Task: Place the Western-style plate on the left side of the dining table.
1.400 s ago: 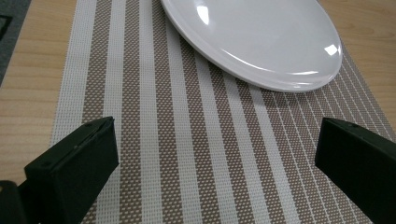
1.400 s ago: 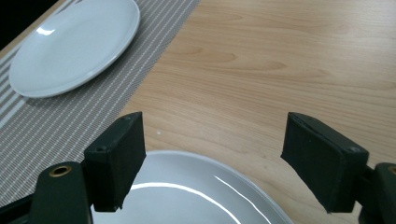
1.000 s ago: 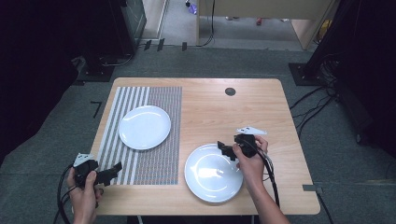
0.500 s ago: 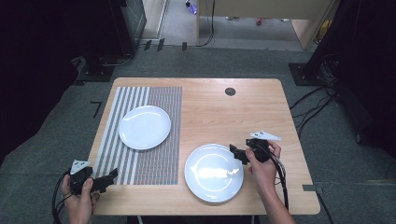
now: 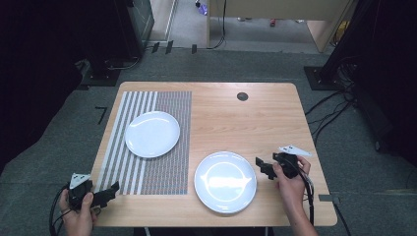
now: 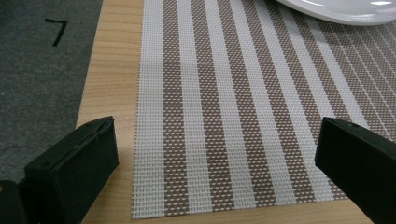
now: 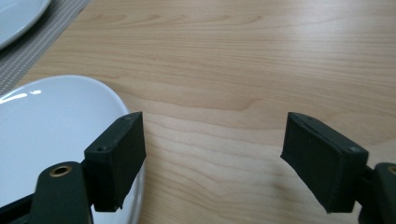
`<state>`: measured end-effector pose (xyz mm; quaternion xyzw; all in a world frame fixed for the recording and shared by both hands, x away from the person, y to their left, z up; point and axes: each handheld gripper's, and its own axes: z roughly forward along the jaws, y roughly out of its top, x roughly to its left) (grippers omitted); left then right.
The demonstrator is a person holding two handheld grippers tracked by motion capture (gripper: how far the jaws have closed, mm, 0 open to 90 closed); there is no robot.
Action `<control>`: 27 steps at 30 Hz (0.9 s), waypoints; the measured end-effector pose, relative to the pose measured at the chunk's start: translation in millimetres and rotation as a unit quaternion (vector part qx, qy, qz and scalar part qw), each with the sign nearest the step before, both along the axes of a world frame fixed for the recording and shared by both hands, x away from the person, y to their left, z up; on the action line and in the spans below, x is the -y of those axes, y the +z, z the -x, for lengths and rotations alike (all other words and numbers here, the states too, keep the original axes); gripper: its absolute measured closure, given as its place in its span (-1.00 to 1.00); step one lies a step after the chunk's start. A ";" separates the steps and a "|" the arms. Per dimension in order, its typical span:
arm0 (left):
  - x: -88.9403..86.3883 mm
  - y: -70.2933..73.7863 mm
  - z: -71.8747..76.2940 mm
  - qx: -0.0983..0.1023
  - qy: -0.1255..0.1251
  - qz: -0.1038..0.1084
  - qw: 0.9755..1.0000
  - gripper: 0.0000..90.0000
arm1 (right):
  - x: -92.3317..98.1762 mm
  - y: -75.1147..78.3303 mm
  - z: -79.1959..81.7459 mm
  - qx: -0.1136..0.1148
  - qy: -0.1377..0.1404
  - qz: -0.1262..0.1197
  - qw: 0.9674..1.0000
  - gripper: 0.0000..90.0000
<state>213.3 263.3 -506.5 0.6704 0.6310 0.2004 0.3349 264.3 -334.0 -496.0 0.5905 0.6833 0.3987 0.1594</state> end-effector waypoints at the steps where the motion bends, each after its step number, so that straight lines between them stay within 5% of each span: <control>1: -0.5 -0.7 0.2 -0.001 0.001 0.000 1.000 -1.00 | 0.0 0.0 0.0 0.000 0.000 0.000 1.000 -0.53; 27: 0.2 -7.0 1.0 -0.006 -0.011 -0.031 0.999 -1.00 | 79.8 -20.6 33.0 -0.019 -0.077 0.005 0.997 -0.53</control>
